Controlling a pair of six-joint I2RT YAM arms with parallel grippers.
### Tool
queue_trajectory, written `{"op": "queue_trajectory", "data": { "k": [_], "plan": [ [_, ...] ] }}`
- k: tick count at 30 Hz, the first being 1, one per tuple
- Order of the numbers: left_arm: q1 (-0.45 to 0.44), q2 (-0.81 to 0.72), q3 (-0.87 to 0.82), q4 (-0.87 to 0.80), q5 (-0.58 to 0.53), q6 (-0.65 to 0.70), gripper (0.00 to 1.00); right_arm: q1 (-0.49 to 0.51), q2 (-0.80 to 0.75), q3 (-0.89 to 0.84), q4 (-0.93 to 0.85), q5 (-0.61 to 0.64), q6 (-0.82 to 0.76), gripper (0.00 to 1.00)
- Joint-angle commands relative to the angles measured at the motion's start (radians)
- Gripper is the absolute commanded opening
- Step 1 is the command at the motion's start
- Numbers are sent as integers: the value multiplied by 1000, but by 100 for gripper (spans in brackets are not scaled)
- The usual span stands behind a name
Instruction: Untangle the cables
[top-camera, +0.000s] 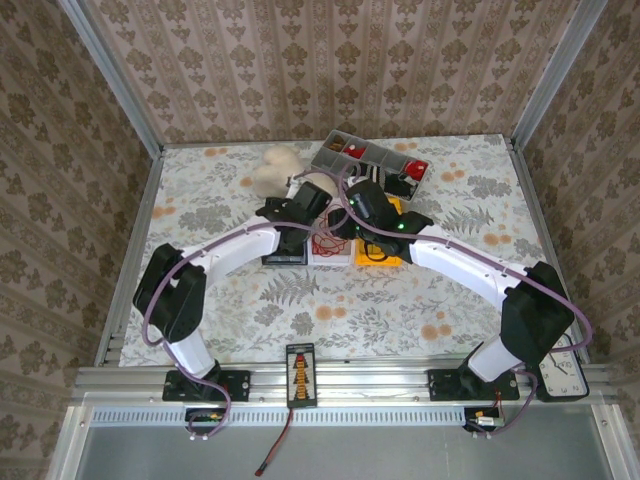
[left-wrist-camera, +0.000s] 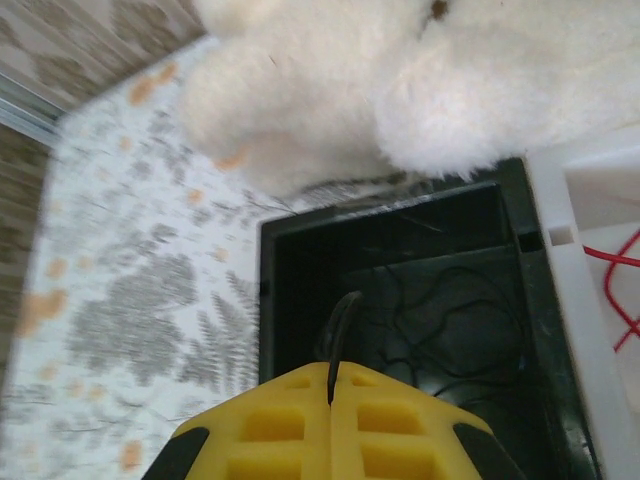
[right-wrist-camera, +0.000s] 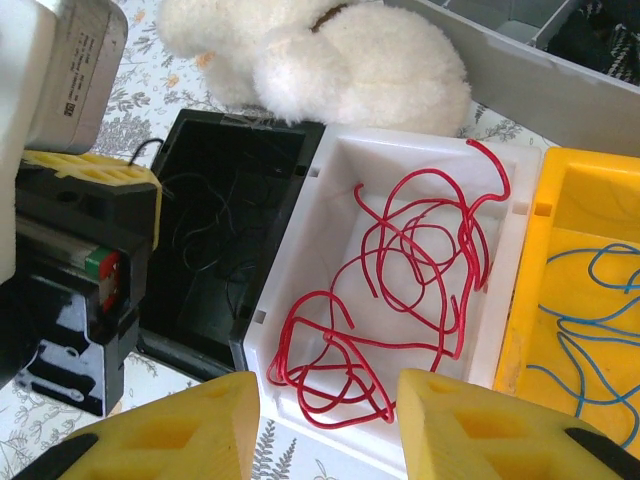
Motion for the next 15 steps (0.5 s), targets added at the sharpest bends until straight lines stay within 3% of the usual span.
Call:
{"op": "queue_trajectory", "data": {
  "k": [1, 6, 7, 9, 10, 11, 13, 15],
  "plan": [
    [43, -61, -70, 72, 216, -110, 0, 2, -26, -19, 0, 13, -5, 41],
    [106, -78, -126, 103, 318, -206, 0, -5, -35, -29, 4, 19, 4, 42],
    [116, -76, -130, 105, 332, -219, 4, -6, -37, -31, 3, 20, 4, 42],
    [134, -74, -138, 114, 358, -233, 36, -10, -44, -34, 4, 25, 4, 42],
    [140, -79, -141, 128, 371, -231, 58, -12, -47, -36, 2, 28, 4, 42],
    [144, -89, -148, 146, 381, -225, 71, -15, -53, -39, 0, 30, 3, 42],
    [149, -124, -164, 189, 391, -213, 86, -22, -65, -47, -5, 41, 1, 42],
    [154, -180, -195, 253, 387, -199, 93, -33, -80, -58, -7, 49, 1, 42]
  ]
}}
